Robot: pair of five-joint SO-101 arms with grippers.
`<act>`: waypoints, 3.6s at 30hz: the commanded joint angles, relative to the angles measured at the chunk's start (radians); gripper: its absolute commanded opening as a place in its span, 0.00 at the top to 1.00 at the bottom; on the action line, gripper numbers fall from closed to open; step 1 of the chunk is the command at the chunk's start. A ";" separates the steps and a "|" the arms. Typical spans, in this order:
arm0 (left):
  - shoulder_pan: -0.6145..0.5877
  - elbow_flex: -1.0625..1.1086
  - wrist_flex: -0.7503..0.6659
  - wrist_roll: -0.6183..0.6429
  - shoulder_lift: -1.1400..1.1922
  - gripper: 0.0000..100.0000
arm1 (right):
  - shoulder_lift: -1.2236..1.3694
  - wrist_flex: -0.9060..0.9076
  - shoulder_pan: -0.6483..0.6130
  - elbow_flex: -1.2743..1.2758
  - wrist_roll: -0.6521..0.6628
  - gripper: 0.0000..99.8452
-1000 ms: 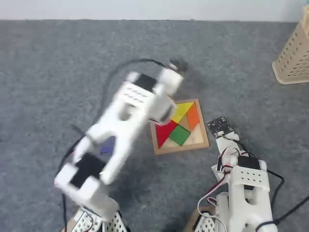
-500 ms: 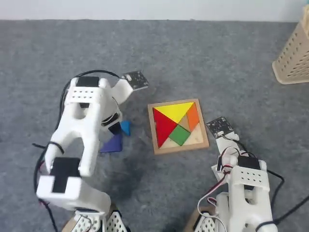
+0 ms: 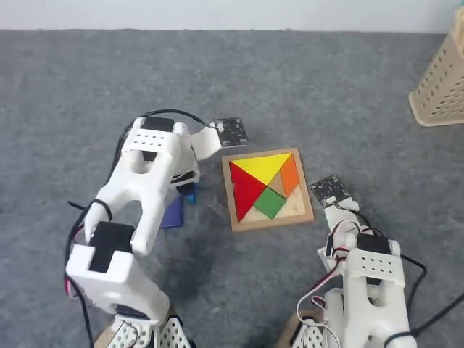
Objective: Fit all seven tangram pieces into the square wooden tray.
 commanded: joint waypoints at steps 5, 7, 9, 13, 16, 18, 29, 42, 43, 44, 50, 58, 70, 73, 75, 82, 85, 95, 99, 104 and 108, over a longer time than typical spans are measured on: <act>-0.015 -0.028 0.006 -0.117 0.080 0.80 | -0.012 -0.010 0.015 0.000 0.014 0.99; -0.018 -0.030 0.005 -0.132 0.097 0.80 | -0.012 -0.010 0.015 0.000 0.014 0.99; -0.020 -0.047 0.003 -0.129 0.109 0.80 | -0.012 -0.010 0.015 0.000 0.014 0.99; -0.017 -0.059 0.002 -0.126 0.127 0.80 | -0.012 -0.010 0.015 0.000 0.014 0.99; -0.012 -0.073 -0.028 -0.037 0.146 0.80 | -0.012 -0.010 0.015 0.000 0.014 0.99; -0.009 -0.079 -0.075 0.041 0.164 0.80 | -0.012 -0.010 0.015 0.000 0.014 0.99; 0.080 -0.194 0.055 0.589 0.230 0.81 | -0.012 -0.010 0.015 0.000 0.014 0.99; 0.080 -0.232 0.107 0.652 0.236 0.81 | -0.012 -0.010 0.015 0.000 0.014 0.99; 0.080 -0.232 0.115 0.632 0.238 0.80 | -0.012 -0.010 0.015 0.000 0.014 0.99; 0.081 -0.229 0.118 0.615 0.241 0.80 | -0.012 -0.010 0.015 0.000 0.014 0.99; 0.074 -0.200 0.121 0.554 0.244 0.80 | -0.012 -0.010 0.015 0.000 0.014 0.99; 0.072 -0.134 0.117 0.500 0.242 0.82 | -0.012 -0.010 0.015 0.000 0.014 0.99; 0.083 -0.145 0.123 0.485 0.213 0.93 | -0.012 -0.010 0.013 0.000 0.014 0.99; 0.083 -0.151 0.143 0.485 0.167 0.93 | -0.012 -0.010 0.012 0.000 0.014 0.99; 0.083 -0.153 0.170 0.485 0.117 0.93 | -0.012 -0.010 0.012 0.000 0.014 0.99; 0.132 -0.145 0.281 0.520 -0.101 0.93 | -0.012 -0.010 0.012 0.000 0.014 0.99; 0.224 -0.142 0.293 0.582 -0.170 0.93 | -0.012 -0.010 0.010 0.000 0.014 0.99; 0.479 -0.005 0.077 0.647 -0.048 0.93 | -0.012 -0.010 0.015 0.000 0.014 0.99; 0.482 -0.010 0.057 0.647 0.021 0.93 | -0.012 -0.010 0.015 0.000 0.015 0.99; 0.482 -0.021 0.052 0.643 0.035 0.93 | -0.012 -0.010 0.015 0.000 0.015 0.99; 0.482 -0.021 0.052 0.641 0.037 0.88 | -0.012 -0.010 0.015 0.000 0.015 0.99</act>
